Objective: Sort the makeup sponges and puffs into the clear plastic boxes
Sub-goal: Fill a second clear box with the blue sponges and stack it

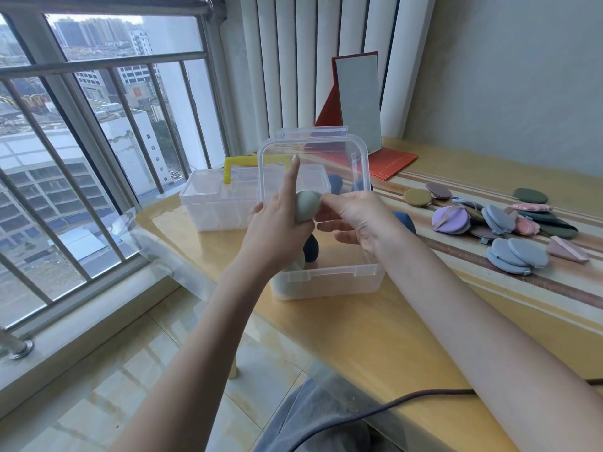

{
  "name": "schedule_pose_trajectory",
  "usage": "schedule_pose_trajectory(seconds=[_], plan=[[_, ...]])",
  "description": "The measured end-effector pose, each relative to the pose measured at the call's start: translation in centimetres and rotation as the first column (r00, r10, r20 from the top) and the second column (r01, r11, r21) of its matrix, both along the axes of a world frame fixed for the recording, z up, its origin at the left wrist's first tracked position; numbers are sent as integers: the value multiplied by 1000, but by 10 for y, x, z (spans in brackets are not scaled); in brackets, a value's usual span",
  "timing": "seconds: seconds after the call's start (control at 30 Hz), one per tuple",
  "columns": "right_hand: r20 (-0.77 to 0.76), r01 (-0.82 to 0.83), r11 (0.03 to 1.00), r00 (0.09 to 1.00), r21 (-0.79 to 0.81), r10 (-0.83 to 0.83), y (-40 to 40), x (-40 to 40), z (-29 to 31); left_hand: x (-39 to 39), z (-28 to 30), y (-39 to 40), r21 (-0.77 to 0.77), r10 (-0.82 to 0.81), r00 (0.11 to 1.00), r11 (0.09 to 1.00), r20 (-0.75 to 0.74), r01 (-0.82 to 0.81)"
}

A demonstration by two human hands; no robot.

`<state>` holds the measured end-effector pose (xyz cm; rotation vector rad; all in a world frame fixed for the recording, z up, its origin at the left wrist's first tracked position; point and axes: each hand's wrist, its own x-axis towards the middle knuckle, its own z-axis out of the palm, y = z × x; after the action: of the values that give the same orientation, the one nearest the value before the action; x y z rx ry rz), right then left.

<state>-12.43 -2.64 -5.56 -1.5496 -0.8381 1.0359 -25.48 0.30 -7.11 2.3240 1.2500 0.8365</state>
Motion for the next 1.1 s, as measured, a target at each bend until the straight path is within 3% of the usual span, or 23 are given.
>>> schedule_pose_trajectory(seconds=[0.1, 0.33, 0.43, 0.5, 0.6, 0.67, 0.73, 0.87, 1.1], plan=[[115, 50, 996, 992, 70, -58, 1, 2, -1, 0, 3, -2, -35, 17, 1000, 999, 14, -17], [-72, -17, 988, 997, 156, 28, -1, 3, 3, 0, 5, -6, -16, 30, 999, 999, -23, -30], [-1, 12, 991, 1000, 131, -12, 0, 7, 5, 1, 4, -4, -2, 53, 998, 999, -37, -53], [124, -18, 990, 992, 138, 1, 0, 12, 9, 1, 2, -2, 15, 61, 997, 998, -44, -60], [351, -247, 969, 905, -30, 241, -8, 25, 20, 1, -2, 2, 36, 48, 998, 998, -49, -46], [432, -395, 884, 771, -250, 467, -13, 29, 25, 1, -3, 4, 30, 46, 998, 999, -49, -45], [478, -451, 815, 661, -363, 579, -15, 26, 24, 1, -3, 5, 21, 52, 998, 998, -43, -51], [509, -467, 801, 618, -375, 599, -8, 17, 11, 1, -4, 6, 24, 33, 998, 999, -60, -31], [524, -490, 801, 608, -343, 596, -4, 18, 3, 1, -6, 11, 68, -23, 954, 997, -299, 45]])
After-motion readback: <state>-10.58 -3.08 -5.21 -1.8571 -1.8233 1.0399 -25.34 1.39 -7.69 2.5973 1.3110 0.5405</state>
